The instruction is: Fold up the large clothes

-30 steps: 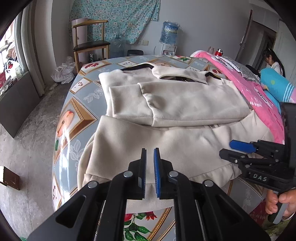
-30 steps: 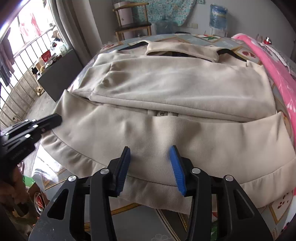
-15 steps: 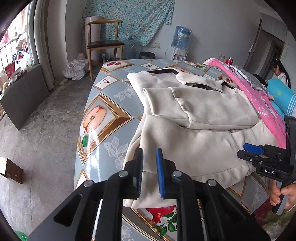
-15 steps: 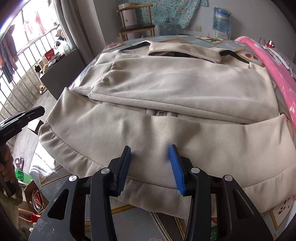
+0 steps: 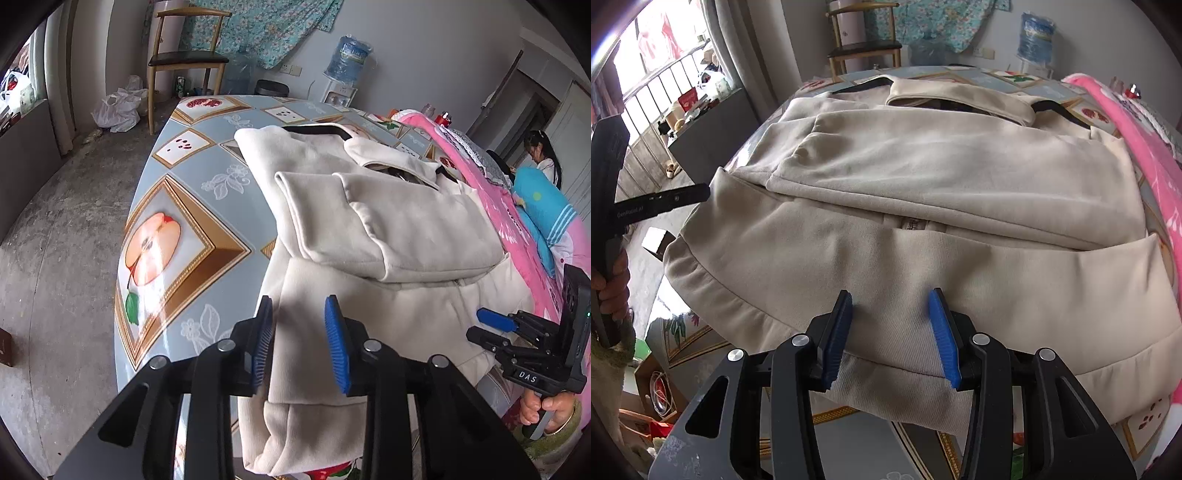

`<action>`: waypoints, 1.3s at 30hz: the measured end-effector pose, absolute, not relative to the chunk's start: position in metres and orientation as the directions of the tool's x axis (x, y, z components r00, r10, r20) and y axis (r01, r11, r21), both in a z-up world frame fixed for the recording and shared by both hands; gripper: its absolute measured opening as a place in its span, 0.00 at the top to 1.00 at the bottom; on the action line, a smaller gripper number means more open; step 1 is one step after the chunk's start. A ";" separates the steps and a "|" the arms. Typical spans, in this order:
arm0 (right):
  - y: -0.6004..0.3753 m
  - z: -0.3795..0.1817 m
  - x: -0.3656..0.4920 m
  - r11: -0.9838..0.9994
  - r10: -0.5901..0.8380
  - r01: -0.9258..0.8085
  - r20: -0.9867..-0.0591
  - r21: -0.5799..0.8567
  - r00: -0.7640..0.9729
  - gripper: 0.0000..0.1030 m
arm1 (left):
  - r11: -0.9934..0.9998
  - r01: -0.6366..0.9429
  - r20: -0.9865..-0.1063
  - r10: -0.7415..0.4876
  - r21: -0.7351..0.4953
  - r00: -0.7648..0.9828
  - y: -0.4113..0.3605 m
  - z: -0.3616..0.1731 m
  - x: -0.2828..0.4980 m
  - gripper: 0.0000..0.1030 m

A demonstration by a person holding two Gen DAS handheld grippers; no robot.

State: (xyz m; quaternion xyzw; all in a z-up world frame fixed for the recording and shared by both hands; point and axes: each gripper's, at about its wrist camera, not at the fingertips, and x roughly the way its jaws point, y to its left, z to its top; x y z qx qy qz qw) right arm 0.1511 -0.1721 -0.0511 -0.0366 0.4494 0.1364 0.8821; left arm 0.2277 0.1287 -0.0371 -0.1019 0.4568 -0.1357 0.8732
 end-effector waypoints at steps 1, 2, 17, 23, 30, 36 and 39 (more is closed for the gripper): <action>-0.172 -0.051 0.151 0.960 0.206 -0.274 -0.803 0.056 0.559 0.60 | 0.940 0.148 -0.763 -0.336 -0.307 0.552 0.130 -0.035 0.231 0.63; -0.172 -0.051 0.151 0.960 0.206 -0.273 -0.803 0.057 0.559 0.60 | 0.935 0.158 -0.753 -0.350 -0.317 0.557 0.130 -0.034 0.234 0.61; -0.171 -0.052 0.150 0.961 0.195 -0.273 -0.804 0.043 0.562 0.60 | 0.887 0.388 -0.721 -0.437 -0.248 0.538 0.104 -0.026 0.226 0.63; -0.169 -0.052 0.150 0.962 0.193 -0.269 -0.804 0.043 0.563 0.60 | 0.862 0.436 -0.732 -0.470 -0.260 0.493 0.098 -0.031 0.220 0.63; -0.170 -0.052 0.150 0.962 0.193 -0.271 -0.803 0.041 0.563 0.60 | 0.853 0.464 -0.769 -0.458 -0.240 0.446 0.097 -0.042 0.236 0.63; -0.171 -0.051 0.150 0.962 0.192 -0.271 -0.803 0.040 0.565 0.60 | 0.832 0.470 -0.799 -0.485 -0.295 0.356 0.103 -0.058 0.253 0.63; -0.171 -0.051 0.150 0.962 0.192 -0.272 -0.802 0.039 0.565 0.60 | 0.824 0.471 -0.793 -0.502 -0.315 0.346 0.105 -0.060 0.256 0.63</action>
